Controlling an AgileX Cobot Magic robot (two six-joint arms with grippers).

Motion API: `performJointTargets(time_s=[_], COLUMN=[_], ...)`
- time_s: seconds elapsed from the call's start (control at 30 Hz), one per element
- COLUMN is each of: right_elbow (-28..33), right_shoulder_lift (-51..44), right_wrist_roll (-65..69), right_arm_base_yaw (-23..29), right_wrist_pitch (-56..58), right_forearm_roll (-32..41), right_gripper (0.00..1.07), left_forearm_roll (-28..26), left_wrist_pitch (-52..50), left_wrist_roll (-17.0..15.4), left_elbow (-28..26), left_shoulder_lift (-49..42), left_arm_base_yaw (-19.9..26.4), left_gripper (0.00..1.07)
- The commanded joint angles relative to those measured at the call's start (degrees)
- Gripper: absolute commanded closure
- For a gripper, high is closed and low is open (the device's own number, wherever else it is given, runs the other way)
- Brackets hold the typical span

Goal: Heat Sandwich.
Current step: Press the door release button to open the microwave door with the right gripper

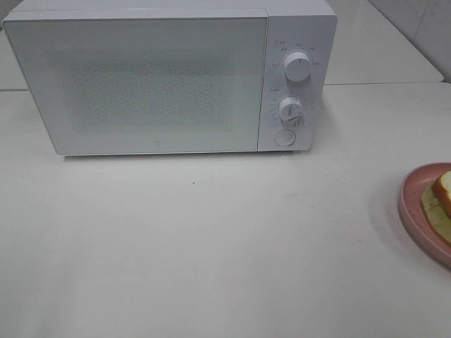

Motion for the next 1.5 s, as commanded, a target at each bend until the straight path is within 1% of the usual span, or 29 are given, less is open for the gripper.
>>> performJointTargets(time_s=[0.03, 0.53, 0.67, 0.8, 0.97, 1.1, 1.3, 1.4, 1.5], right_elbow=[0.06, 0.06, -0.8, -2.12, -2.12, -2.12, -2.12, -1.89, -1.38], right_shoulder_lift=[-1.43, -1.43, -1.15, 2.52, 6.47, 12.49, 17.88, 22.52, 24.47], right_wrist_roll=[-0.63, -0.63, -0.63, -0.4, -0.34, -0.4, -0.69, -0.69, -0.8], right_arm_base_yaw=[-0.06, -0.06, -0.06, -0.06, -0.06, -0.06, -0.06, -0.06, -0.06], right_wrist_pitch=[-0.4, -0.52, -1.6, -5.21, -9.63, -16.79, -21.08, -25.55, -28.3], right_forearm_roll=[-0.46, -0.46, -0.46, -0.46, -0.46, -0.46, -0.46, -0.46, -0.46], right_gripper=[0.31, 0.31, 0.31, 0.31, 0.31, 0.31, 0.31, 0.31, 0.31], left_forearm_roll=[-0.11, -0.11, -0.11, -0.11, -0.11, -0.11, -0.11, -0.11, -0.11], left_wrist_pitch=[0.0, 0.0, 0.0, 0.0, 0.0, 0.0, 0.0, 0.0, 0.0], left_wrist_roll=[-0.29, -0.29, -0.29, -0.29, -0.29, -0.29, -0.29, -0.29, -0.29], left_elbow=[0.11, 0.11, 0.11, 0.11, 0.11, 0.11, 0.11, 0.11, 0.11], left_shoulder_lift=[-1.15, -1.15, -1.15, -1.15, -1.15, -1.15, -1.15, -1.15, -1.15], left_arm_base_yaw=[0.06, 0.06, 0.06, 0.06, 0.06, 0.06, 0.06, 0.06, 0.06], left_gripper=[0.03, 0.03, 0.03, 0.03, 0.03, 0.03, 0.03, 0.03, 0.03])
